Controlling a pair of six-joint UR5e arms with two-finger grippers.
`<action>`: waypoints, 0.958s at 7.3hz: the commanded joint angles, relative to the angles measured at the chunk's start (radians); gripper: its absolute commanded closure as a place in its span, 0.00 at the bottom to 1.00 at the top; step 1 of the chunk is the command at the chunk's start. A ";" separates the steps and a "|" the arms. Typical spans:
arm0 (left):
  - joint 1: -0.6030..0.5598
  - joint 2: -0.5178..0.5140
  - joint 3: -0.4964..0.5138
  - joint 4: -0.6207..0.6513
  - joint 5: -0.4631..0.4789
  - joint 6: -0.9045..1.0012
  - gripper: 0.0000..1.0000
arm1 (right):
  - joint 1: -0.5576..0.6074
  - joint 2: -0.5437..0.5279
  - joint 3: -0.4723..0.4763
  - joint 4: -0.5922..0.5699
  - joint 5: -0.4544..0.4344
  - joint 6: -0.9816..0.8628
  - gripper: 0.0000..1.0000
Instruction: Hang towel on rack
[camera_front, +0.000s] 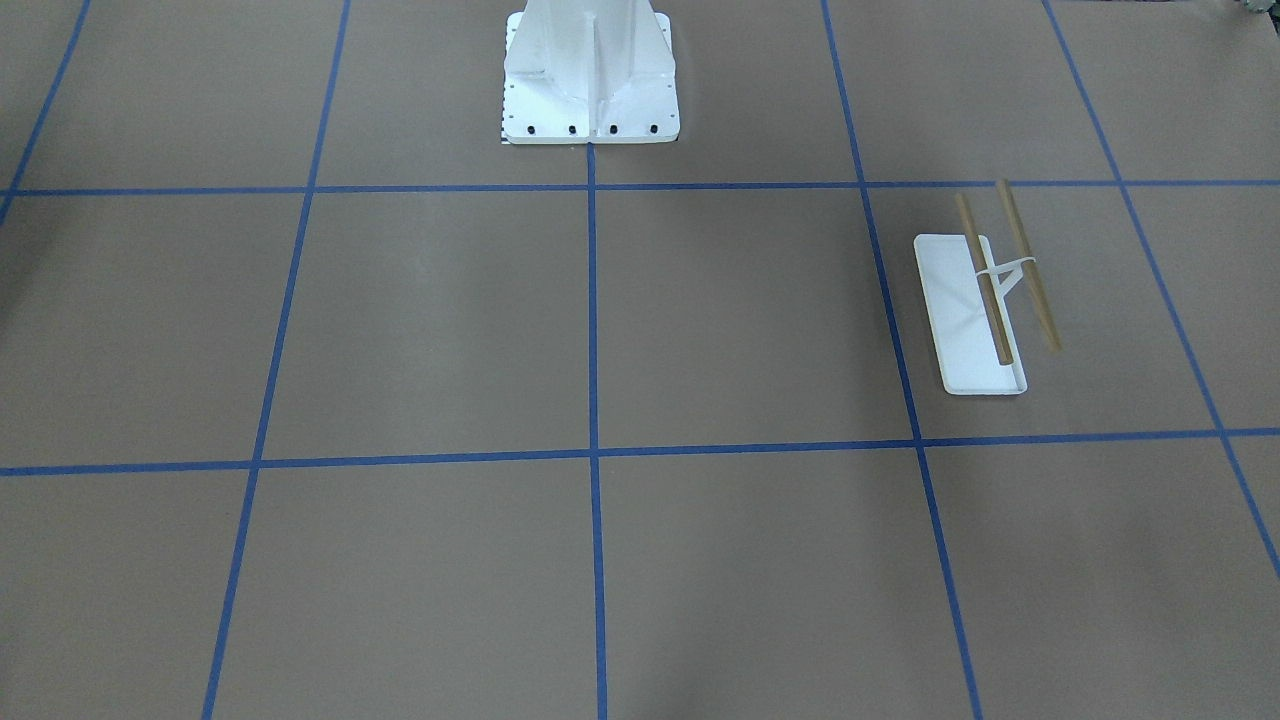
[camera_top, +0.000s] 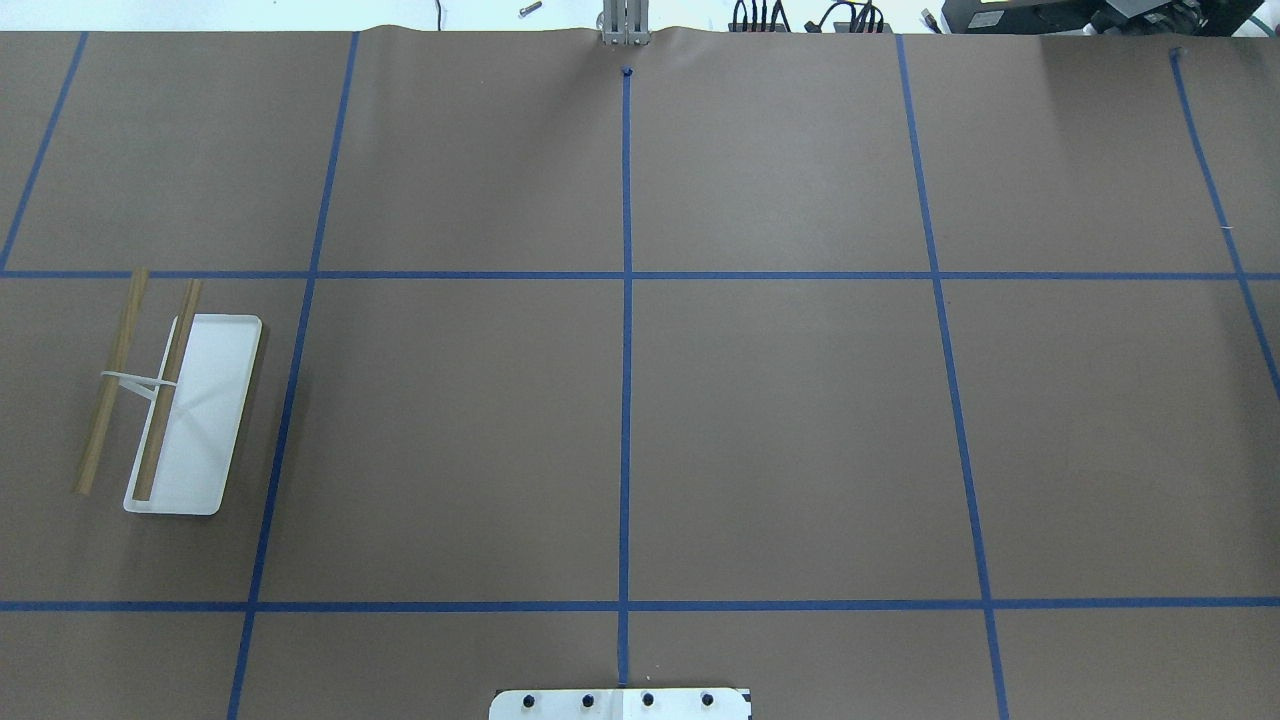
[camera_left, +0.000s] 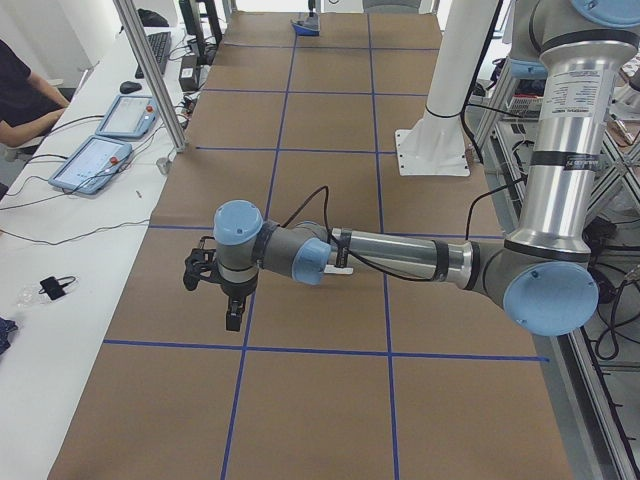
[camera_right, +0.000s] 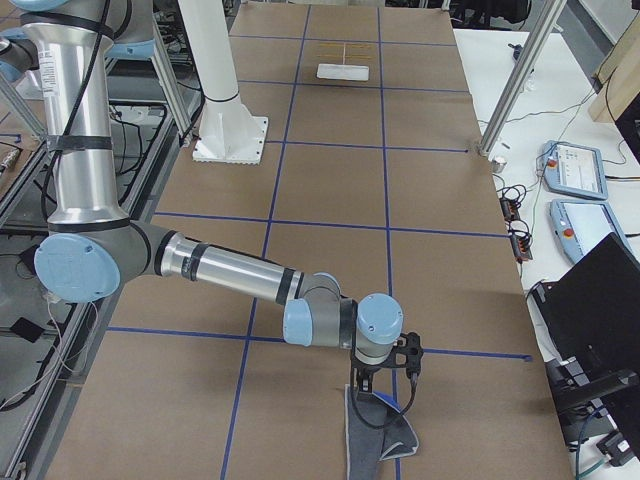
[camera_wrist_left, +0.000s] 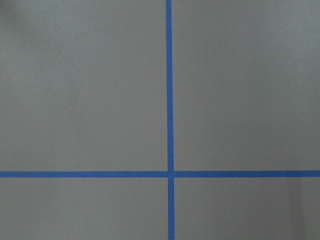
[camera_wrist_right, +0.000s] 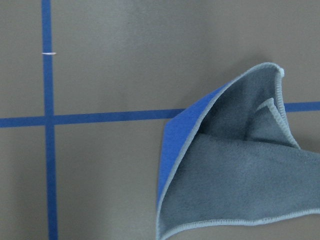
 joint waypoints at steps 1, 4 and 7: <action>0.001 -0.002 -0.001 -0.001 0.000 -0.003 0.01 | -0.013 0.047 -0.209 0.213 -0.061 0.009 0.00; 0.001 -0.006 0.003 -0.001 0.001 -0.003 0.01 | -0.035 0.087 -0.260 0.237 -0.030 0.015 0.00; 0.001 -0.016 0.014 -0.001 0.000 -0.005 0.01 | -0.051 0.113 -0.280 0.236 0.012 0.018 0.00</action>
